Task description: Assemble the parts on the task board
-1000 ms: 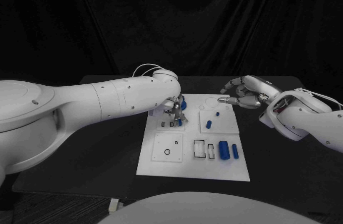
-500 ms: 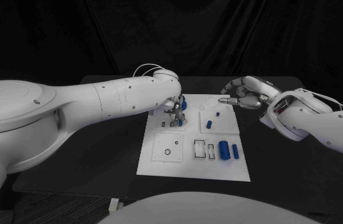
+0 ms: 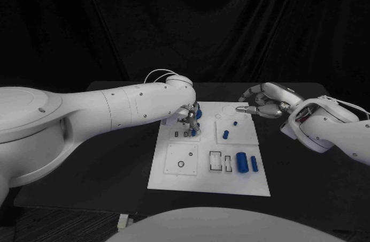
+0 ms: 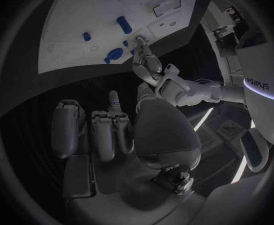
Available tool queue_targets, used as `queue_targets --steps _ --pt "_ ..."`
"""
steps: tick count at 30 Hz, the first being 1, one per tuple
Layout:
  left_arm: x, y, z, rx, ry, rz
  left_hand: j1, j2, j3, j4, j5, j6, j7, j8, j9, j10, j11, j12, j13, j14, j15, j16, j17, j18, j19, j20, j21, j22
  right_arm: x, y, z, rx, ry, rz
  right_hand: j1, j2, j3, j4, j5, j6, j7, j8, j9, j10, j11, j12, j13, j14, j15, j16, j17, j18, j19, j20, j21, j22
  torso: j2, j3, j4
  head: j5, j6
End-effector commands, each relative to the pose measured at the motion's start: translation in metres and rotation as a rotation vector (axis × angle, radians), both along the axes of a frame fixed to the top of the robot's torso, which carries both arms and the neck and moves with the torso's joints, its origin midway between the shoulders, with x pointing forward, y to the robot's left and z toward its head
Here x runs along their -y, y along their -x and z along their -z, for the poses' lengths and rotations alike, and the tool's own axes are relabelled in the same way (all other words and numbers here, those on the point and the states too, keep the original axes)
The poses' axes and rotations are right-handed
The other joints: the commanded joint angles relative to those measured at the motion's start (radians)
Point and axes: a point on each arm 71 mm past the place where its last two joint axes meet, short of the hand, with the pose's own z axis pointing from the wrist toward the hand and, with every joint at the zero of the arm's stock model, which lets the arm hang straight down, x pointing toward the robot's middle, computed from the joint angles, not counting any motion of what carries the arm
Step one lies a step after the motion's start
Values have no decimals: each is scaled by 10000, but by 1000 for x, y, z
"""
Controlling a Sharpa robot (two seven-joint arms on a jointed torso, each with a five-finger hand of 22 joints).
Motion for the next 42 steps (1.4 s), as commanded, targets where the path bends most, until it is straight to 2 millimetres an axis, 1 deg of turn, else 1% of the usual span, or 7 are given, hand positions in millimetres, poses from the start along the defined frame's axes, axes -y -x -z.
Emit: queue_targets --steps 1,4,15,27,31,36,42 --pt "3 1 1 -8 228 104 152 -53 159 -71 77 60 -65 -63 39 1058 -103 -49 2609 1057 -97 27 2629 -31 0 -103 -65 753 1 0 2 -166 91 132 123 -13 -67 -16 38 76 -29 13 -17 1045 101 35 2635 1007 93 -62 2529 84 47 81 -53 1897 -1 -2 -3 13 -2" --pt "3 1 1 -6 231 99 221 -130 316 -165 111 86 -76 -83 85 1058 -117 -49 2609 1057 -111 27 2629 -32 7 -110 -72 760 1 0 2 -175 96 129 151 -9 -70 -19 45 98 -30 22 -17 1045 106 35 2635 1005 97 -66 2524 83 47 85 -53 1897 0 0 -2 36 -2" --pt "-1 1 0 180 316 -95 268 -223 522 -256 179 142 -99 -93 155 1058 -142 -49 2609 1057 -133 27 2629 -35 28 -128 -75 780 2 0 3 -211 120 165 194 -5 -79 -21 53 144 -32 40 -16 1045 116 35 2635 1000 105 -80 2507 90 34 92 -84 1887 -2 1 0 83 -2" --pt "-24 5 -9 581 390 -537 166 -309 679 -216 250 171 -101 -125 211 1058 -150 -49 2609 1057 -147 27 2629 -41 58 -145 -74 807 5 0 3 -227 143 240 208 -5 -83 -21 54 157 -32 44 -16 1045 120 35 2635 994 108 -97 2488 99 16 95 -124 1875 -19 1 6 80 -2" --pt "-31 6 -15 685 352 -625 114 -357 748 -185 265 189 -108 -139 236 1058 -159 -49 2609 1057 -158 27 2629 -44 76 -154 -70 821 5 0 3 -248 151 249 208 -5 -83 -21 54 157 -32 44 -16 1045 120 35 2635 994 108 -97 2488 99 16 95 -124 1875 -28 6 2 126 -2" --pt "-37 9 -18 724 300 -693 33 -415 829 -127 253 191 -106 -171 259 1058 -162 -49 2609 1057 -165 27 2629 -44 87 -162 -76 825 5 0 4 -294 169 258 216 -4 -87 -20 54 162 -31 45 -17 1045 122 35 2635 991 110 -106 2478 102 11 96 -134 1871 -47 26 0 163 -2" --pt "-42 9 -19 756 256 -797 -38 -460 897 -66 231 180 -99 -208 273 1058 -158 -49 2609 1057 -165 27 2629 -43 87 -166 -88 820 4 1 5 -347 184 250 216 -4 -87 -20 54 162 -31 45 -17 1045 122 35 2635 991 110 -106 2478 102 11 96 -134 1871 -36 24 0 213 -2"
